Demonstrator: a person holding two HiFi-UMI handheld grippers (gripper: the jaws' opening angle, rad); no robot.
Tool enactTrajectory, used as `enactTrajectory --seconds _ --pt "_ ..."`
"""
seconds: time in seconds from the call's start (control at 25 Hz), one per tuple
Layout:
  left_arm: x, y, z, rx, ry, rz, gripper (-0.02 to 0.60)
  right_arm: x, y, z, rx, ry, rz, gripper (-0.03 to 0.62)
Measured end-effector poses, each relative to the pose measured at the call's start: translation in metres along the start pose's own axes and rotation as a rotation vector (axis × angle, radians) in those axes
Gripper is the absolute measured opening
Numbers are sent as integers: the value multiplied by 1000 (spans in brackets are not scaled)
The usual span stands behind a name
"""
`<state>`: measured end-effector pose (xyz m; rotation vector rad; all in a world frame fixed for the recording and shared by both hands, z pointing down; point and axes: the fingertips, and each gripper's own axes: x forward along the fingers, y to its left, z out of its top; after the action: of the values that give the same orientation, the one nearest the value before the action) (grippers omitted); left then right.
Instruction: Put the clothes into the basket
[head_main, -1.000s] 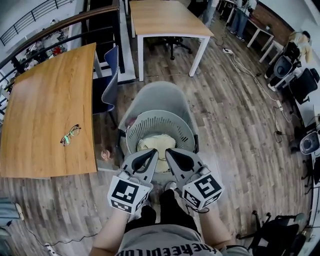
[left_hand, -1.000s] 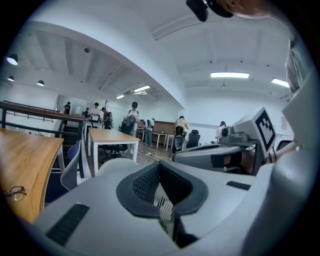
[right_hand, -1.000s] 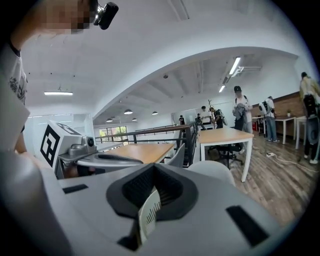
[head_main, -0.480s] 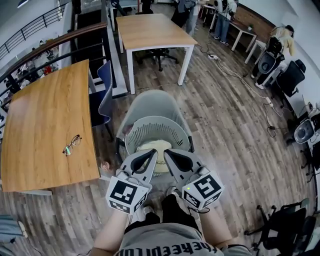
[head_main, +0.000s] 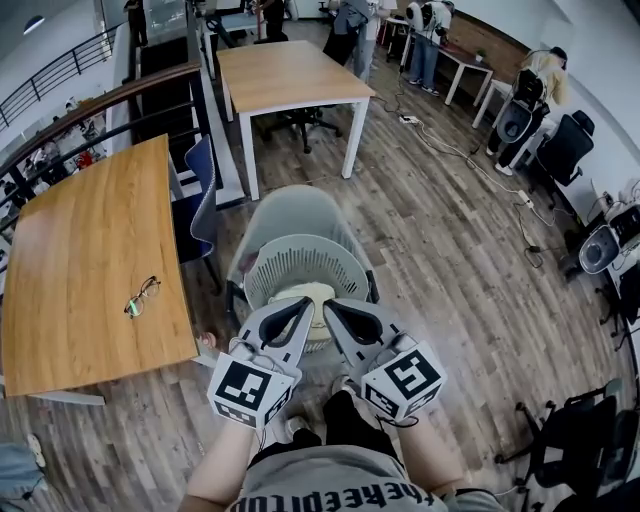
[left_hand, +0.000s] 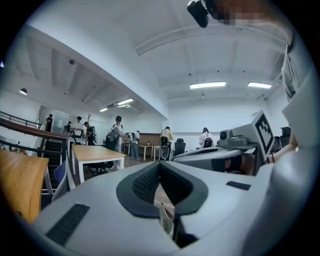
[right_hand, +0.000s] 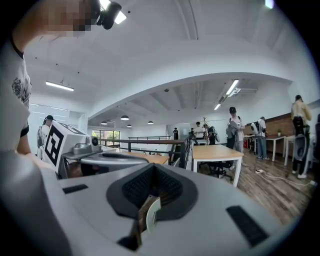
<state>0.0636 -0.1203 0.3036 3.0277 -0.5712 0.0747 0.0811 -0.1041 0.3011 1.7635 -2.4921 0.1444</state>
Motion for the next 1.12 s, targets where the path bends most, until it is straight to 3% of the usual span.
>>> enactTrajectory --seconds 1.12 --pt "-26 -42 12 63 -47 -3 14 -43 21 7 -6 -49 -22 9"
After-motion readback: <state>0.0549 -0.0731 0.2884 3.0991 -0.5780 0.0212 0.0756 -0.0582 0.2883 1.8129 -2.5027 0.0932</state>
